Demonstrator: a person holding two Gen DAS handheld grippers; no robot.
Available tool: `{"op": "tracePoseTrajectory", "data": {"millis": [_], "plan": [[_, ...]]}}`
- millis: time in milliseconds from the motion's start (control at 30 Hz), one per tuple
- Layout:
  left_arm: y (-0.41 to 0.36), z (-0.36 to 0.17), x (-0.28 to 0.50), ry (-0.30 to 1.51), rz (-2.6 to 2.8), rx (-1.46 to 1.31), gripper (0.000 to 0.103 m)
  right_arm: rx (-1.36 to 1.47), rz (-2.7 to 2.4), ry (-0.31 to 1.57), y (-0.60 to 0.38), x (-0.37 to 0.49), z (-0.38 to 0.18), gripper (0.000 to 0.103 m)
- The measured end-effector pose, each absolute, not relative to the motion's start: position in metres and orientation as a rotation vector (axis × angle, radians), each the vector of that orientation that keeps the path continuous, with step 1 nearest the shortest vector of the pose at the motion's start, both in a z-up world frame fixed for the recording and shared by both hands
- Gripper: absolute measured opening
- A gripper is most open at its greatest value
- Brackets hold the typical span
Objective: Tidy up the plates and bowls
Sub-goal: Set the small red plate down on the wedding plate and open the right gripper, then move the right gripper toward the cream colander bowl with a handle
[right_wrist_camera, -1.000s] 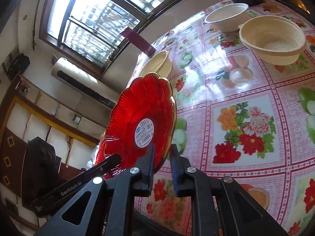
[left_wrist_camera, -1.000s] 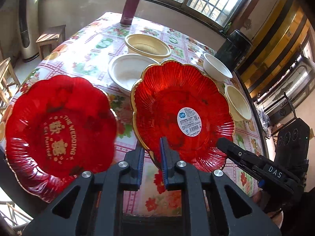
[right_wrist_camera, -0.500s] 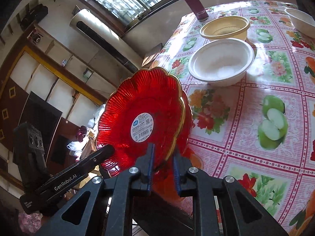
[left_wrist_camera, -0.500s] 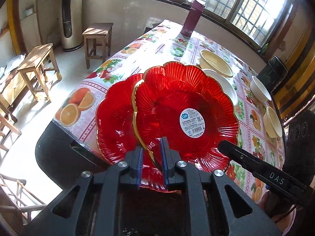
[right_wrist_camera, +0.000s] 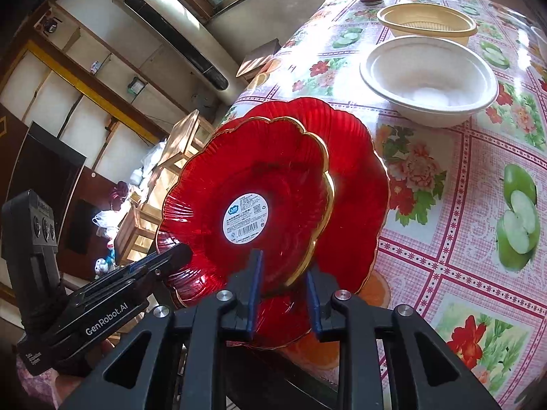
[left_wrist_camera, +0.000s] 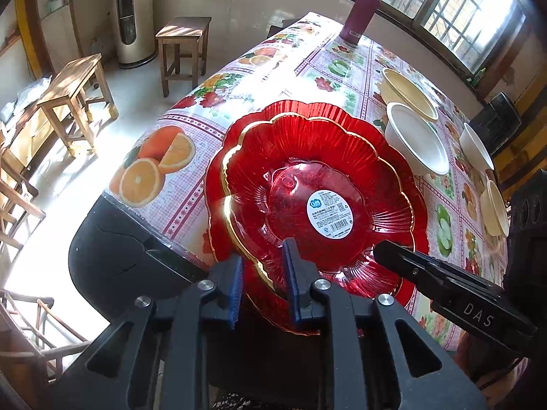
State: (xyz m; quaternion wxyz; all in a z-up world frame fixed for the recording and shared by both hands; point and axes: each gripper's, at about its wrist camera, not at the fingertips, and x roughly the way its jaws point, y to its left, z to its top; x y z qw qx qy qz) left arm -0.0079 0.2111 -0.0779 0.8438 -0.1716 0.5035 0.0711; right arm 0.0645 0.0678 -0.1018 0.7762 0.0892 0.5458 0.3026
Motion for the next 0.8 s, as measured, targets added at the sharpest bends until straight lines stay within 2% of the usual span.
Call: {"op": "tracePoseTrajectory", "data": {"millis": [67, 133, 200, 267, 333, 400, 433, 500, 600, 700, 800], "plan": [[0.212, -0.078, -0.008, 1.07, 0.112, -0.389, 0.032, 0.188, 0.667, 1.198, 0.069, 0.067, -0.101, 0.033], [0.21, -0.077, -0.007, 1.084, 0.059, -0.409, 0.057, 0.195, 0.683, 1.227, 0.069, 0.069, -0.099, 0.044], [0.209, -0.074, -0.007, 1.097, 0.056, -0.412, 0.06, 0.174, 0.683, 1.249, 0.068, 0.071, -0.095, 0.048], [0.21, -0.072, -0.009, 1.105, 0.034, -0.426, 0.067, 0.167, 0.692, 1.257, 0.065, 0.072, -0.09, 0.052], [0.21, -0.068, -0.011, 1.118, -0.001, -0.44, 0.085, 0.174, 0.704, 1.267, 0.057, 0.073, -0.085, 0.056], [0.209, -0.061, -0.014, 1.135, -0.024, -0.448, 0.091, 0.193, 0.713, 1.261, 0.046, 0.073, -0.077, 0.063], [0.207, -0.058, -0.015, 1.151, -0.032, -0.44, 0.091, 0.204, 0.72, 1.253, 0.04, 0.073, -0.073, 0.064], [0.203, -0.05, -0.018, 1.16, -0.069, -0.429, 0.091, 0.221, 0.721, 1.238, 0.026, 0.073, -0.065, 0.072], [0.197, -0.04, -0.021, 1.146, -0.123, -0.449, 0.093, 0.268, 0.736, 1.188, 0.001, 0.075, -0.055, 0.074], [0.182, -0.032, -0.019, 1.113, -0.158, -0.427, 0.103, 0.321, 0.715, 1.109, -0.027, 0.076, -0.049, 0.078], [0.159, -0.031, -0.012, 1.093, -0.197, -0.384, 0.103, 0.373, 0.68, 1.058, -0.054, 0.076, -0.05, 0.083]]}}
